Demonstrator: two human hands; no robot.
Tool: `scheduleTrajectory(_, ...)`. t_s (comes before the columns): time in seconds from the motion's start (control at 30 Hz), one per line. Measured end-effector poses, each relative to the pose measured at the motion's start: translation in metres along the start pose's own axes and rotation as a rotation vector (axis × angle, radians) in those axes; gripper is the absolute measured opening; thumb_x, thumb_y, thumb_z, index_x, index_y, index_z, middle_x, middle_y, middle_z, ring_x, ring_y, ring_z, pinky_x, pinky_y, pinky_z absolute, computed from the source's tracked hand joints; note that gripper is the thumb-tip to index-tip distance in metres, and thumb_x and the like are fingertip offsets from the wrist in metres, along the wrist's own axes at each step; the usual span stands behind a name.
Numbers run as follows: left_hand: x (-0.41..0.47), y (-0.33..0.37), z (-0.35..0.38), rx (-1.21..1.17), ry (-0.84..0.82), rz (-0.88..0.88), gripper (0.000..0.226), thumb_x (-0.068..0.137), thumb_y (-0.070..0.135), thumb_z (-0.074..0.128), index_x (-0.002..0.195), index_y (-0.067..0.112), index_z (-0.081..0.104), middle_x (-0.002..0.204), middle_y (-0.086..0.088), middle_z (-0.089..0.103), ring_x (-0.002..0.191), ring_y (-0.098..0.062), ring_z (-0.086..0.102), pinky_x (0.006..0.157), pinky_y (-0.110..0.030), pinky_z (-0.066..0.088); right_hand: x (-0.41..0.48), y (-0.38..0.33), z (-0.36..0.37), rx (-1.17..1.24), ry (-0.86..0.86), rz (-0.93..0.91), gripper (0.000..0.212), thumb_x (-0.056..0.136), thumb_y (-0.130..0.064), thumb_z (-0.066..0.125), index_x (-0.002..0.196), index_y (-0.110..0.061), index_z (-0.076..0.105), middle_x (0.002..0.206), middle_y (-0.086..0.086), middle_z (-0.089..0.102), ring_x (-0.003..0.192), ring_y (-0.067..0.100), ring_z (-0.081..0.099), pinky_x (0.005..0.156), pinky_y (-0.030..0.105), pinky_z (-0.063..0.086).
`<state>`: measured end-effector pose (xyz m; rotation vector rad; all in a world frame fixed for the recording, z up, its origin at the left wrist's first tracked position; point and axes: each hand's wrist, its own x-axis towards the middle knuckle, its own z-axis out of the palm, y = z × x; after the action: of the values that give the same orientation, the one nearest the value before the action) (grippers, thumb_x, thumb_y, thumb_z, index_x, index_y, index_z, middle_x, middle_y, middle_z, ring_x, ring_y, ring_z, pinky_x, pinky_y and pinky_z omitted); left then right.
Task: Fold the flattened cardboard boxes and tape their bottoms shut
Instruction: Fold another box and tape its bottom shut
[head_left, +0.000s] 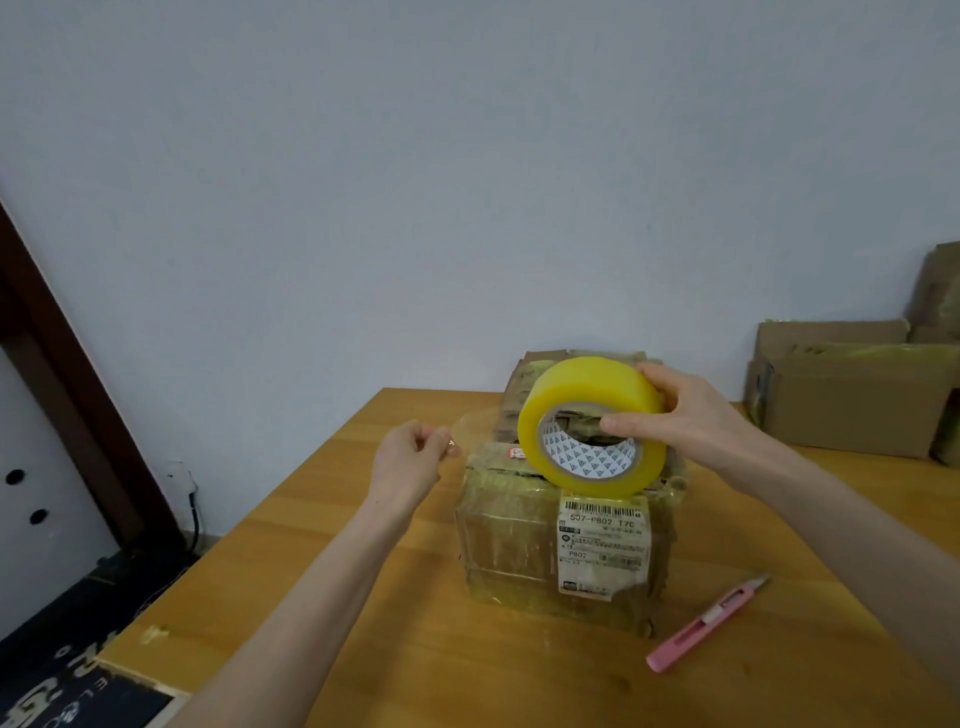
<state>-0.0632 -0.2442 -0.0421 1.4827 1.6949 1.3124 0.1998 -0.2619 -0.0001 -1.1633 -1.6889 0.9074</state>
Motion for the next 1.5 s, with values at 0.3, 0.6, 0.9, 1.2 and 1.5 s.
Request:
scheduleTrajectory(0.3,0.005,-0.019,-0.001,0.089,-0.034,-0.069,0.023,0.096,0.019,0.054,0.075,0.009,0.059,0.063,-0.001,0.057,0.058,-0.011,0.052,0.049,-0.021,0.044,0.021,-0.017,0.009,-0.165,-0.074,-0.029,0.044,0.064,-0.036,0.081,0.103,-0.029,0.061,0.092,-0.004,0.069,0.079,0.014,0.068,0.07,0.033,0.055)
scheduleTrajectory(0.6,0.001,-0.054,0.017,0.673,-0.177,0.088,0.016,0.096,0.03,0.046,0.093,0.017,0.054,0.086,0.001,0.058,0.082,-0.021,0.055,0.068,-0.031,0.044,0.022,-0.018,0.015,-0.224,-0.097,-0.044,0.048,0.064,-0.045,0.079,0.105,-0.034,0.057,0.097,-0.009,0.066,0.083,0.009,0.066,0.074,0.032,0.055)
scheduleTrajectory(0.9,-0.019,-0.014,0.015,0.306,-0.49,0.188,0.11,0.064,0.045,0.081,0.15,0.02,0.018,0.144,0.011,0.037,0.126,-0.008,0.041,0.104,-0.027,0.038,0.015,0.0,0.019,0.038,-0.024,0.027,0.072,0.054,-0.048,0.077,0.119,-0.029,0.053,0.105,-0.002,0.067,0.089,0.016,0.068,0.081,0.041,0.056)
scheduleTrajectory(1.2,-0.002,-0.016,0.008,0.541,-0.548,0.337,0.111,0.069,0.061,0.07,0.152,0.022,0.008,0.154,0.0,0.028,0.138,-0.015,0.033,0.111,-0.035,0.034,0.02,-0.001,0.014,0.054,-0.05,0.043,0.082,0.047,-0.044,0.083,0.121,-0.025,0.054,0.104,0.0,0.068,0.087,0.016,0.069,0.078,0.037,0.057)
scheduleTrajectory(1.5,-0.012,-0.011,0.027,0.662,-0.524,0.657,0.09,0.075,0.082,0.03,0.146,0.027,0.024,0.153,0.009,0.028,0.137,-0.009,0.029,0.113,-0.034,0.03,0.02,0.003,0.013,0.022,-0.009,-0.001,0.053,0.061,-0.034,0.083,0.106,-0.035,0.056,0.099,-0.003,0.067,0.086,0.015,0.068,0.079,0.041,0.057)
